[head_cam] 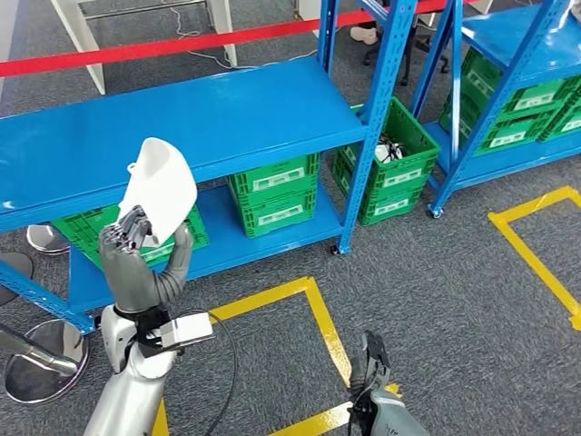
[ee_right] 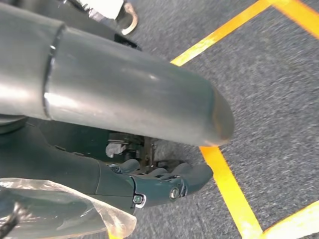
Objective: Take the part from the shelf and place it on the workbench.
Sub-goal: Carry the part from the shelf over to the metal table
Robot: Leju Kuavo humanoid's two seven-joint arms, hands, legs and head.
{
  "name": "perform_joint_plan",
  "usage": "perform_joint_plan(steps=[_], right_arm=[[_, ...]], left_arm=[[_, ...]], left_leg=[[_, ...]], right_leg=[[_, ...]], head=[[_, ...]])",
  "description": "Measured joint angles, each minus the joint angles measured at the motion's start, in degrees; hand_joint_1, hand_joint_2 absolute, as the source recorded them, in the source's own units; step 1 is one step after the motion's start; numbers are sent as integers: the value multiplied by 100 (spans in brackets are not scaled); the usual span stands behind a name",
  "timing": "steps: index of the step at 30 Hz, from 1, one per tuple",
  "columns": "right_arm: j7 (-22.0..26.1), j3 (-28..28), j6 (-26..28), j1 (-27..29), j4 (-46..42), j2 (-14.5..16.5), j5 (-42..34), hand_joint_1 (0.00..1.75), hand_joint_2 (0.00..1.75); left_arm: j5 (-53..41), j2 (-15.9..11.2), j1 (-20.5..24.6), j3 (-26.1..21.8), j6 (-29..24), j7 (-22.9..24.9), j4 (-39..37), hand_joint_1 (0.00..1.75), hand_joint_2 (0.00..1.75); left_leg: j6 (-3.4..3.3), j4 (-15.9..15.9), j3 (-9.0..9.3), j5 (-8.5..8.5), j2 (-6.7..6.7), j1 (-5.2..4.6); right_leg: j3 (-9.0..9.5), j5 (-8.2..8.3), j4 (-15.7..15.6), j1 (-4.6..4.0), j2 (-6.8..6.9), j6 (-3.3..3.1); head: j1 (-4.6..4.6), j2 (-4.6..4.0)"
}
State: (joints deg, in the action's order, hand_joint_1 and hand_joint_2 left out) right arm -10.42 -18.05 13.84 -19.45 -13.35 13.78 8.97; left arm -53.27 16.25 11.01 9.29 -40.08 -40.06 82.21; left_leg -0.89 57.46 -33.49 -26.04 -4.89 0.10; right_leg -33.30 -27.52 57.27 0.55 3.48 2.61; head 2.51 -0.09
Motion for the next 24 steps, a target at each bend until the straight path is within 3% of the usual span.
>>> perform_joint_plan(steps=[2,4,5,7,9,10,11,13,14,16,17,18,20,22,24], right_arm=[[-14,-10,-3,-13,0,16,-13,0,0],[-18,-30,3,-17,0,26,-29,0,0],[-17,-40,9,-29,0,38,-37,0,0],[-16,-52,22,-53,0,63,-58,0,0],[-19,-55,36,-57,1,82,-83,0,0],[-21,-56,44,-56,1,86,-92,0,0],[-22,-56,52,-58,1,87,-96,0,0],[-27,-58,61,-73,2,100,-97,0,0],[-32,-58,64,-88,2,110,-98,0,0],[-42,-60,70,-108,2,129,-98,0,0],[-50,-60,72,-107,2,131,-98,0,0],[-56,-60,72,-98,2,130,-97,0,0],[-67,-60,72,-94,2,127,-97,0,0],[-72,-60,73,-114,2,126,-96,0,0],[-82,-60,69,-117,3,126,-95,0,0]], left_arm=[[13,3,24,25,-1,0,-20,175,175],[19,6,53,61,-1,0,-38,175,175],[16,5,64,76,-1,0,-45,175,175],[3,-5,72,94,-2,0,-70,175,175],[-8,-14,70,109,-1,0,-109,175,175],[-14,-16,72,116,-1,0,-127,175,175],[-19,-16,77,122,-1,0,-142,175,175],[-28,-15,100,132,-1,0,-162,175,175],[-30,-15,114,134,-2,0,-169,175,175],[-32,-11,131,135,-2,0,-187,175,175],[-33,-7,135,136,-2,0,-197,175,175],[-35,2,141,137,-1,0,-207,175,175],[-39,25,157,141,-1,1,-224,175,175],[-41,33,160,137,-1,2,-240,175,175],[-38,28,147,131,-2,2,-264,175,175]], left_leg=[[41,19,-4,4,-91,-8],[95,143,-43,-125,31,20],[119,363,-125,-289,163,34],[138,1117,-410,-715,393,46],[122,1699,-626,-923,446,42],[99,1694,-601,-864,459,41],[65,1459,-468,-706,488,39],[-26,684,-64,-341,710,40],[-52,367,89,-243,832,41],[-62,117,185,-226,944,31],[-55,77,187,-214,895,25],[-59,49,184,-189,828,33],[-80,-9,180,-129,685,61],[-97,-20,156,-103,516,62],[-100,-16,131,-97,326,56]], right_leg=[[-30,27,20,-11,-106,-89],[-58,70,18,2,-210,-171],[-70,96,11,13,-266,-211],[-108,135,12,10,-393,-265],[-150,170,20,-9,-540,-283],[-168,186,27,-19,-618,-282],[-182,202,32,-29,-698,-276],[-206,235,43,-45,-848,-250],[-229,255,51,-43,-919,-226],[-301,311,54,-13,-1036,-149],[-333,344,43,2,-1099,-102],[-374,354,43,8,-1088,-67],[-500,224,207,-9,-842,-13],[-789,-147,848,-1,-500,36],[-1083,-452,1582,20,-380,88]], head=[[1,0],[-2,0],[-5,0],[-9,0],[-10,0],[-10,0],[-10,0],[-5,0],[-6,0],[-16,0],[-24,0],[-28,0],[6,0],[52,0],[68,0]])
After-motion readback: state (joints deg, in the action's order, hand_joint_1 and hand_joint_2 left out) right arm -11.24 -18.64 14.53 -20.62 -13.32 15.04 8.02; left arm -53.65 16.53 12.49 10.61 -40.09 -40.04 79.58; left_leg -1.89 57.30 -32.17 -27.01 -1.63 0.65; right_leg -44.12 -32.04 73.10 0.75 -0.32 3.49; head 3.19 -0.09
